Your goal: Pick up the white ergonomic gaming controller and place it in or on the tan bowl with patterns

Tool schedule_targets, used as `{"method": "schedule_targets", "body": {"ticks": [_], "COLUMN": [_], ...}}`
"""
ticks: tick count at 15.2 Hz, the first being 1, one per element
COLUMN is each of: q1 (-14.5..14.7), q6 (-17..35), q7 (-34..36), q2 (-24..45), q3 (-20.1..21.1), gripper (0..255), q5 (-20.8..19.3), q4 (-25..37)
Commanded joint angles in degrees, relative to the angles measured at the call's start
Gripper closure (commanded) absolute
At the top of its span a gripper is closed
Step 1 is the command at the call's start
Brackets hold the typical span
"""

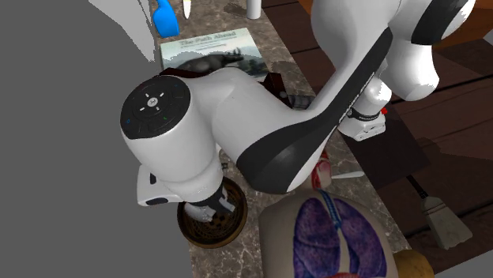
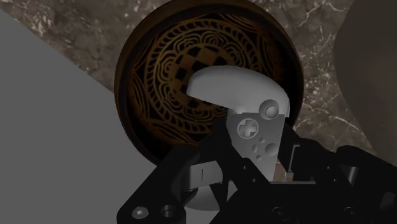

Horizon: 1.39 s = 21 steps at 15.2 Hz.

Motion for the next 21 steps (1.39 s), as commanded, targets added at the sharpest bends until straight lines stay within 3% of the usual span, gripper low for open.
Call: {"method": "schedule_targets", "body": {"ticks": [1, 10, 18, 19, 21], "q1": [0.0, -0.2, -0.2, -0.2, -0.2], "q6": [1.1, 7.4, 7.7, 7.7, 7.7], "q7": [0.0, 0.1, 0.1, 0.1, 0.1], "q2": [0.6, 1.8, 1.8, 1.8, 1.8], "q3": [-0.1, -0.4, -0.4, -0.4, -0.4], "gripper": [255, 255, 255, 0, 0], "q5": [-0.2, -0.6, -0.7, -0.7, -0.7], "q4": [-0.4, -5.7, -5.9, -5.9, -5.9]}}
